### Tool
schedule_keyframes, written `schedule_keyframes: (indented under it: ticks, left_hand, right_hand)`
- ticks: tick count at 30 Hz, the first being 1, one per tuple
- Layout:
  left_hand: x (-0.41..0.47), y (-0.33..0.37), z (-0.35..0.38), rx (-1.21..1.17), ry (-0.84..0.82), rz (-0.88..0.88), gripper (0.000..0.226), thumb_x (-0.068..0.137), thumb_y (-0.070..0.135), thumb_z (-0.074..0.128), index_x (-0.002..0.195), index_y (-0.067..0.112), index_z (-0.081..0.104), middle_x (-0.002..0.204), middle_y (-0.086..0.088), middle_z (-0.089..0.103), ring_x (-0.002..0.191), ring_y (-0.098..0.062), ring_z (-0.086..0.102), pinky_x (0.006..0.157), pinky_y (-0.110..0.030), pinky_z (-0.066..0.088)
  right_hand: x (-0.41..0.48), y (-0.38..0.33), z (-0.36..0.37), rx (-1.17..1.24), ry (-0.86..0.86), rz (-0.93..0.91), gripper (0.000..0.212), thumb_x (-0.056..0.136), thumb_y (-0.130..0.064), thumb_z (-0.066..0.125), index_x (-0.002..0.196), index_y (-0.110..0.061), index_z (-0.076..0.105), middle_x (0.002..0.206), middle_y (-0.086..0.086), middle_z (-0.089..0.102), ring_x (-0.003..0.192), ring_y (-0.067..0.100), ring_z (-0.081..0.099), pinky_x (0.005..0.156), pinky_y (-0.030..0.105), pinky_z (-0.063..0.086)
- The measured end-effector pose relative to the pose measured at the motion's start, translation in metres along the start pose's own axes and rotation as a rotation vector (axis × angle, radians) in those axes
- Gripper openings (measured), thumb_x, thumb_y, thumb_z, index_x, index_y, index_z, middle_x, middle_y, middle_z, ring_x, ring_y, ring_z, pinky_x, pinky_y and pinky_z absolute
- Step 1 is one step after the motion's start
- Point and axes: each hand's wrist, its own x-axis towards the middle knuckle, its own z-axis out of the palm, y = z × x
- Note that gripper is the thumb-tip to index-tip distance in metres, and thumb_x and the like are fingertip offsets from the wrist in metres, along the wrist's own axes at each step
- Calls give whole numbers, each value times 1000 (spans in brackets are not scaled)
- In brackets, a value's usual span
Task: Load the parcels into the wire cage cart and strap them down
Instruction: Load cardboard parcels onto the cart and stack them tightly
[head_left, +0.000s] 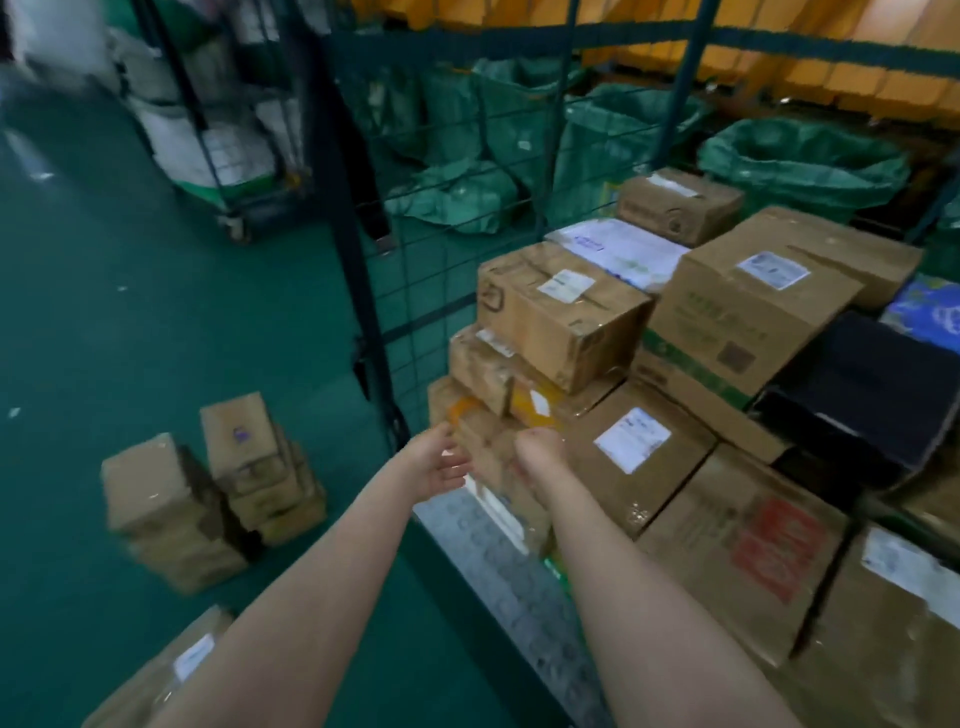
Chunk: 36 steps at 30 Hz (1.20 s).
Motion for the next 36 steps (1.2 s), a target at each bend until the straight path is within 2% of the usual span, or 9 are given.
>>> schedule_keyframes:
  ticks: [3, 5, 8, 11, 21, 23, 27, 33, 36]
  left_hand:
    - [-9, -14, -53, -34, 84, -19, 37, 99, 28, 38, 129, 6, 42, 96, -14, 56, 80, -23, 55, 83, -34, 42]
    - [-16, -24, -92, -75, 130, -22, 43, 100, 26, 36, 136, 4, 39, 111, -18, 54, 91, -26, 57, 90, -35, 40]
    - [-25, -41, -149, -150, 205, -50, 45, 100, 27, 34, 138, 5, 37, 135, -19, 49, 123, -30, 50, 102, -36, 36]
    - [-34, -64, -202, -233, 283, -93, 45, 101, 28, 33, 140, 6, 36, 140, -19, 45, 129, -29, 45, 105, -37, 34]
    - [-33, -108, -322, -502, 531, -142, 41, 100, 20, 36, 136, 3, 40, 128, -18, 54, 114, -30, 53, 103, -38, 38]
    - [-28, -110, -350, -547, 579, -152, 37, 99, 16, 37, 133, 2, 43, 119, -17, 58, 104, -29, 57, 101, -39, 40]
    - [-16, -113, -400, -565, 679, -186, 18, 97, 12, 39, 112, 6, 46, 84, -8, 57, 72, -19, 55, 81, -36, 47]
    - [30, -161, -476, -512, 856, -255, 36, 99, 24, 37, 128, 4, 44, 109, -7, 52, 84, -22, 58, 77, -34, 49]
    - [57, -200, -511, -504, 874, -324, 37, 100, 24, 36, 130, 5, 45, 111, -7, 49, 90, -23, 56, 84, -37, 47]
  right_hand:
    - [-19, -7, 49, 0, -84, 21, 13, 89, -6, 40, 85, -9, 52, 76, 10, 56, 62, 24, 53, 53, 27, 40]
    - [-32, -12, 85, -31, -141, 27, 13, 89, -5, 42, 81, -10, 51, 66, 5, 50, 54, 21, 52, 48, 24, 37]
    - [-53, -16, 139, -109, -243, 11, 18, 88, -4, 45, 73, -14, 48, 63, 3, 49, 49, 16, 48, 46, 20, 36]
    - [-72, -12, 190, -195, -367, 26, 20, 87, -6, 44, 71, -18, 46, 67, 1, 53, 51, 15, 50, 49, 21, 40]
    - [-78, -13, 320, -476, -600, 39, 13, 92, -11, 41, 88, -15, 53, 85, 1, 59, 62, 14, 56, 59, 24, 46]
    - [-75, -15, 354, -517, -648, 36, 13, 93, -13, 41, 88, -16, 53, 83, 0, 59, 61, 13, 55, 60, 24, 47]
    - [-67, -16, 411, -556, -711, 55, 13, 94, -15, 40, 91, -16, 52, 83, -1, 59, 61, 12, 55, 58, 24, 46]
    - [-45, 21, 488, -632, -791, 94, 14, 96, -18, 39, 92, -19, 52, 80, -3, 57, 61, 12, 53, 60, 25, 46]
    - [-30, 59, 523, -676, -803, 167, 13, 96, -16, 40, 93, -19, 53, 81, -2, 58, 62, 12, 53, 60, 24, 46]
